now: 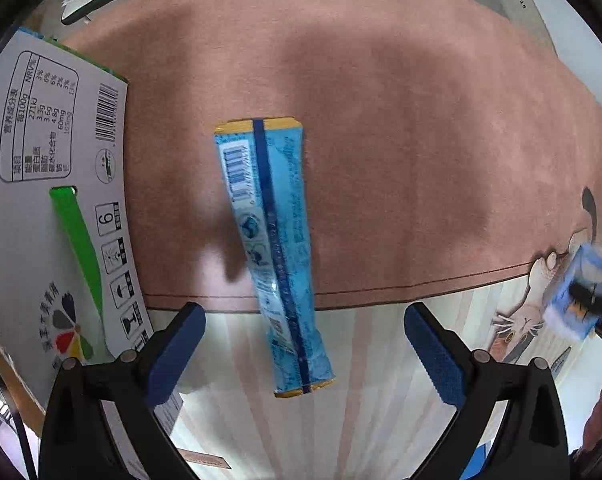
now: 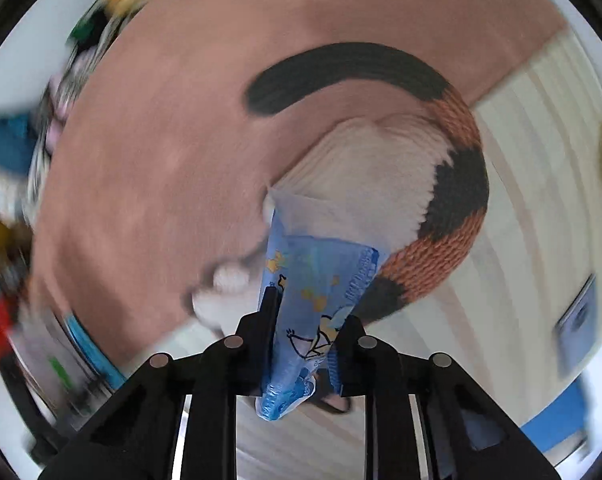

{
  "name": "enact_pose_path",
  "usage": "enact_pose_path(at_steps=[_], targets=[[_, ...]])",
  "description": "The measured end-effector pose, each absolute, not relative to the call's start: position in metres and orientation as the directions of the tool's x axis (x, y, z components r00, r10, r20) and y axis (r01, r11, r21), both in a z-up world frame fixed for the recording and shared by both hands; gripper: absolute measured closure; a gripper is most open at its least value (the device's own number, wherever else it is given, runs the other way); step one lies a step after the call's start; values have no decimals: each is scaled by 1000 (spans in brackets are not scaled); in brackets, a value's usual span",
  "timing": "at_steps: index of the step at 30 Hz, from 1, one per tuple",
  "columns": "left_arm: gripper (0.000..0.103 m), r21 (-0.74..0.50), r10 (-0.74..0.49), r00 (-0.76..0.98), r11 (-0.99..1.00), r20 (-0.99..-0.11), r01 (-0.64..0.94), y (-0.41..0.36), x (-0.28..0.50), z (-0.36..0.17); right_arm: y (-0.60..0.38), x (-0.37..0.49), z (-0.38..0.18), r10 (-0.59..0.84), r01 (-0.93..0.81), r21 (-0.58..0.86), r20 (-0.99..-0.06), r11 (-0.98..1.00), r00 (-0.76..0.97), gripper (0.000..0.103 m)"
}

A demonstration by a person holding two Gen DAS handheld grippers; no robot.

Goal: Organize soft objects
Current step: 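Grasp the blue stick package with the left tool while the right tool grasps the blue tissue pack, then place the stick package and tissue pack into the box and open both tools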

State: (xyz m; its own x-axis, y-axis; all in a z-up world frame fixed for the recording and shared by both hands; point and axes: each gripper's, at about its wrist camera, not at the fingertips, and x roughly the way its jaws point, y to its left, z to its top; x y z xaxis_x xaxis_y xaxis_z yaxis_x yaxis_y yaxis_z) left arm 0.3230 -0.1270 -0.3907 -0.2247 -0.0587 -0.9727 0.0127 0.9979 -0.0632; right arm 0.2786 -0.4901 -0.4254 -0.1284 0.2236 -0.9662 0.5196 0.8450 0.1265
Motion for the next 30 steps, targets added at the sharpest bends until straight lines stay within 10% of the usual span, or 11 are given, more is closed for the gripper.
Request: enact_pose_path(at_steps=[7, 13, 15, 30], targets=[[10, -33, -11, -263, 996, -965, 83, -136, 334, -410, -437, 284, -416, 197, 347, 134, -968, 928, -154, 82], [79, 1, 41, -241, 987, -970, 163, -153, 328, -408, -406, 289, -417, 174, 317, 117, -972, 941, -157, 82], [87, 1, 41, -235, 986, -971, 167, -151, 327, -403, -396, 289, -413, 180, 312, 126, -972, 942, -150, 82], [90, -137, -141, 13, 977, -990, 167, -90, 273, -257, -281, 265, -299, 287, 118, 286, -958, 951, 8, 83]])
